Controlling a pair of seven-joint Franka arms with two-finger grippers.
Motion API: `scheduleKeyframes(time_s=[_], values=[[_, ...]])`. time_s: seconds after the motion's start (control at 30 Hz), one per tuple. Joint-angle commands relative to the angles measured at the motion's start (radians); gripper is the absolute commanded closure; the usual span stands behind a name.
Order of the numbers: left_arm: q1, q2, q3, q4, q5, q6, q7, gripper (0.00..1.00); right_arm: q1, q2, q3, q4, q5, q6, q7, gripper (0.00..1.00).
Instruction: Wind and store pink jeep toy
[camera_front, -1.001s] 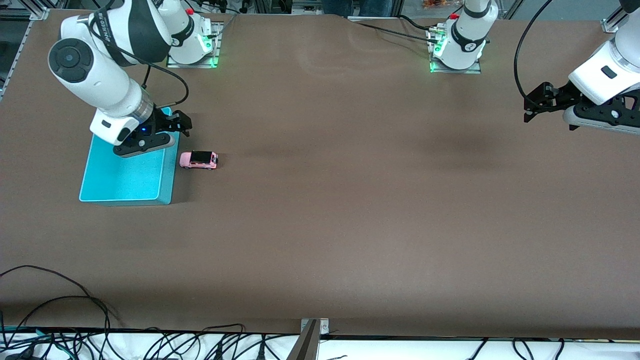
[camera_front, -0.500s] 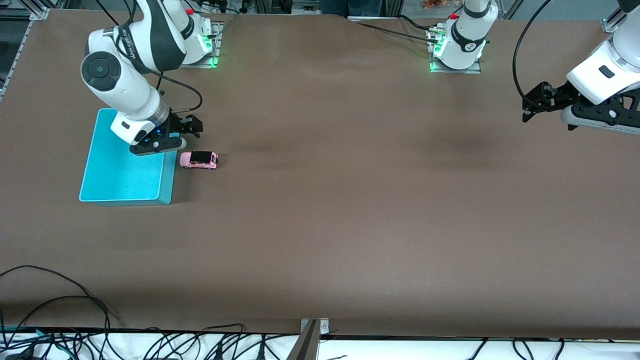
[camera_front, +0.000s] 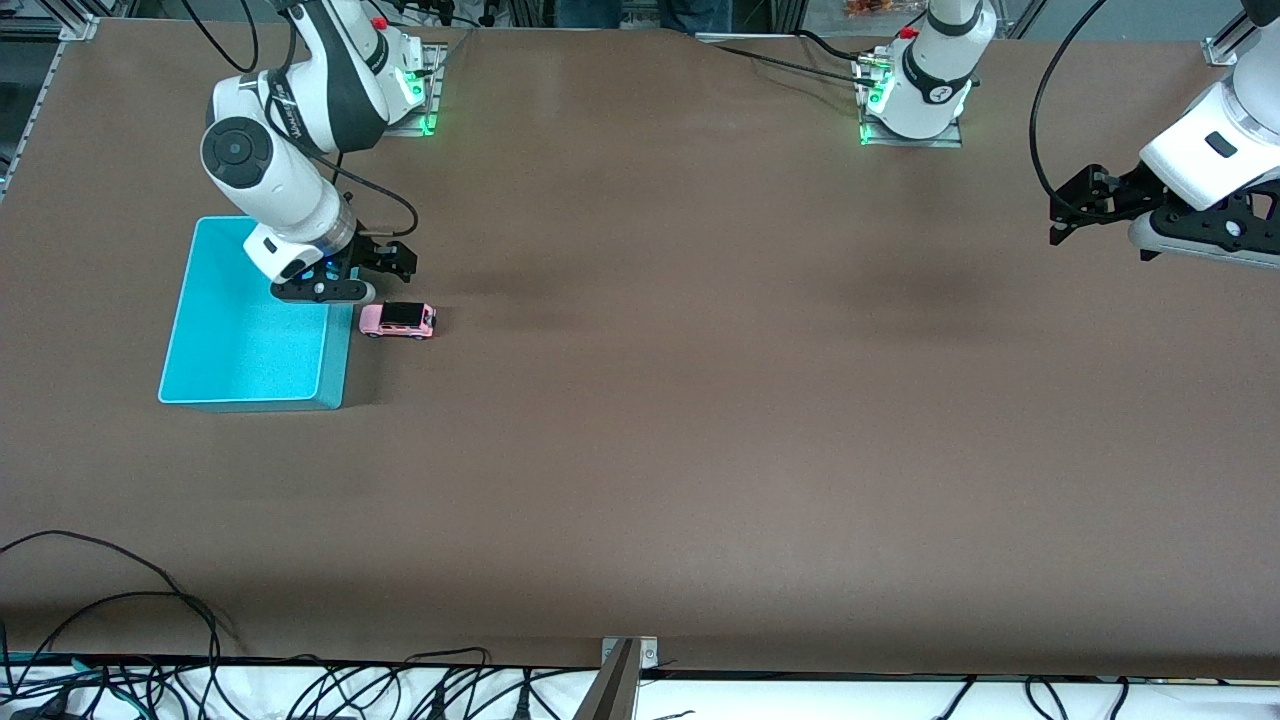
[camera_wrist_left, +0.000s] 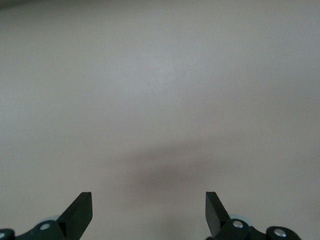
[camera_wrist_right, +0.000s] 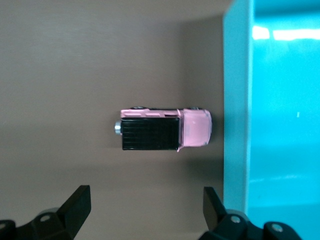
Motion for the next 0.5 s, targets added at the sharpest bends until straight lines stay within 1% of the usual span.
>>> scheduleKeyframes(time_s=[0.0,0.23,0.37,0.47], values=[[-0.007,0.011,0.000,0.032,0.005,-0.026,-0.015,0.00,0.001,0.020,0.003,-0.016,0.019,0.046,0.155,0.00],[-0.007,0.011,0.000,0.032,0.005,-0.026,-0.015,0.00,0.001,0.052,0.003,-0.021,0.019,0.066,0.322,0.00],[-0.007,0.011,0.000,0.032,0.005,-0.026,-0.016,0.00,0.001,0.075,0.003,-0.021,0.019,0.124,0.506,0.00],[-0.007,0.011,0.000,0.032,0.005,-0.026,-0.016,0.00,0.001,0.088,0.003,-0.021,0.019,0.160,0.604,0.00]])
